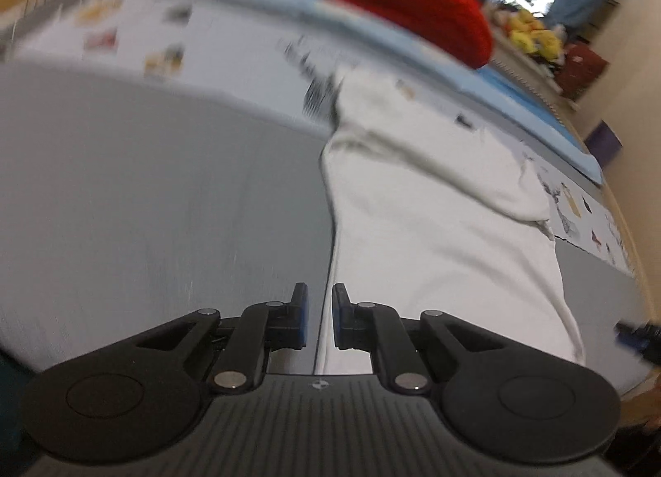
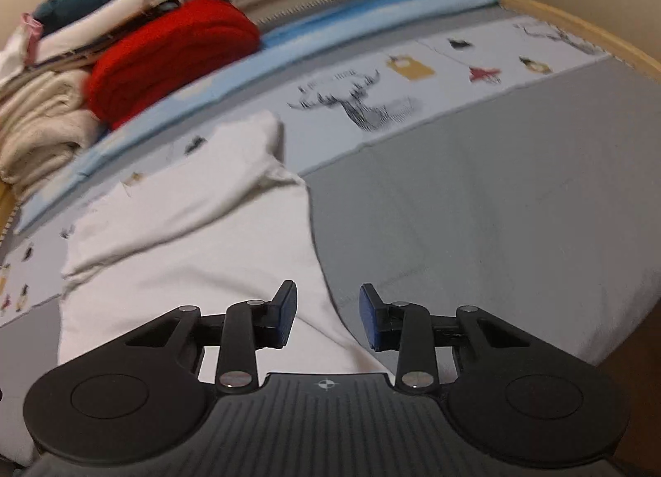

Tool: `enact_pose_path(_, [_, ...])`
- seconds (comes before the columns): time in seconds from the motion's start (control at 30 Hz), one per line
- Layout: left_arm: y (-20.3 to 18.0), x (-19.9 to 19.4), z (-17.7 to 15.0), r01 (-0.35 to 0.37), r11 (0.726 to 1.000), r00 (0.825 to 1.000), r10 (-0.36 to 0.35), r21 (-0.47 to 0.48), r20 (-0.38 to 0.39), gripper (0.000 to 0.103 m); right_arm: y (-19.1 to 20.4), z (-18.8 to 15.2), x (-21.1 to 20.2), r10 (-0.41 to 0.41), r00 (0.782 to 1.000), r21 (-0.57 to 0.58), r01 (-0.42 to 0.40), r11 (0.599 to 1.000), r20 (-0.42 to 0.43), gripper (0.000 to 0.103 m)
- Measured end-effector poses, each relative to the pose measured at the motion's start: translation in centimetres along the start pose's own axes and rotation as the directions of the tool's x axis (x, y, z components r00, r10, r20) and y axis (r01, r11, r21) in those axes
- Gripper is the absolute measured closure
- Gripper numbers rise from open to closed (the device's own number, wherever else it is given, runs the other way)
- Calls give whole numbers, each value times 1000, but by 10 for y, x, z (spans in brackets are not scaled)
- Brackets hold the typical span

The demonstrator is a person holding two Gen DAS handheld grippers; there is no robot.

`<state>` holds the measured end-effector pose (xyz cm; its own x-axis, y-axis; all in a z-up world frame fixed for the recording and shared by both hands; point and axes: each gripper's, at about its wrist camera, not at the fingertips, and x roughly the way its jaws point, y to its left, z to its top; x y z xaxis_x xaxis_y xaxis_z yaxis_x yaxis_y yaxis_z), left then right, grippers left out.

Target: Fold small clothes

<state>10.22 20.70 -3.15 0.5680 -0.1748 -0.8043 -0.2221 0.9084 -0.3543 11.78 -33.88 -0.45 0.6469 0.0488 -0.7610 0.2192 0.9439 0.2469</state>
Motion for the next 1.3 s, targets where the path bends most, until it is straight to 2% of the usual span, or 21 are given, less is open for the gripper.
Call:
enact_pose_path(0.03, [2, 5, -1, 3, 1000, 1000, -3, -12, -31, 90, -1, -1, 5, 7, 1000, 8, -7, 1000, -30, 67])
enact_pose_path(0.1, [3, 13, 0, 22, 1000, 995, -22, -4, -96, 75, -1, -6, 15, 16, 996, 24, -14, 1000, -92, 67])
enact_pose_path(0.17, [-1, 22, -5, 35, 999, 988, -31, 23, -154, 64, 3, -9, 24, -19, 990, -2, 19, 1000, -141, 66])
enact_pose_path(0.33, [-16, 39, -23, 26, 993, 971, 3, 116, -239, 62, 1, -22, 38, -111, 968, -53, 102, 993, -226, 62])
enact_pose_path(0.43, [-19, 48, -37, -40, 976, 956, 99, 212, -275, 62, -3, -29, 45, -156, 952, -65, 143, 988, -265, 56])
enact_pose_path(0.5, [-19, 48, -44, -88, 949, 946, 174, 302, -273, 75, -7, -32, 50, -177, 941, -77, 161, 984, -290, 56])
enact_pose_path(0.53, [-17, 45, -46, -102, 938, 944, 196, 330, -265, 75, -9, -35, 52, -187, 935, -82, 170, 982, -302, 56])
enact_pose_path(0.77, [-2, 37, -42, -76, 965, 952, 145, 251, -269, 75, -11, -42, 61, -213, 911, -117, 183, 976, -354, 54])
enact_pose_path(0.9, [0, 40, -37, -49, 980, 956, 101, 191, -275, 75, -7, -44, 63, -221, 907, -149, 178, 973, -359, 54])
enact_pose_path(0.93, [-1, 41, -37, -50, 978, 956, 105, 201, -275, 75, -6, -44, 63, -220, 907, -154, 175, 972, -360, 59])
enact_pose_path(0.97, [-5, 42, -38, -59, 972, 956, 121, 229, -268, 83, -5, -44, 63, -214, 908, -158, 167, 973, -360, 66])
enact_pose_path(1.0, [-10, 41, -39, -67, 965, 957, 135, 255, -259, 99, -5, -45, 61, -208, 910, -162, 159, 974, -359, 72])
enact_pose_path(1.03, [-11, 37, -40, -73, 959, 960, 142, 275, -241, 99, -4, -45, 61, -199, 913, -168, 147, 975, -357, 86])
enact_pose_path(1.07, [-10, 29, -38, -78, 958, 968, 139, 275, -207, 99, -2, -45, 60, -185, 916, -166, 133, 977, -356, 92])
enact_pose_path(1.17, [-8, 11, -29, -72, 969, 984, 107, 236, -140, 101, -1, -39, 48, -134, 938, -136, 95, 986, -320, 93])
enact_pose_path(1.23, [-2, 13, -32, -129, 962, 974, 170, 242, -153, 103, -4, -33, 35, -94, 957, -93, 71, 993, -276, 93])
enact_pose_path(1.27, [1, 18, -33, -146, 959, 963, 193, 241, -186, 103, -6, -32, 32, -94, 958, -81, 74, 994, -272, 93])
enact_pose_path(1.3, [3, 24, -33, -131, 965, 957, 182, 227, -224, 103, -8, -33, 33, -115, 953, -84, 95, 992, -279, 93])
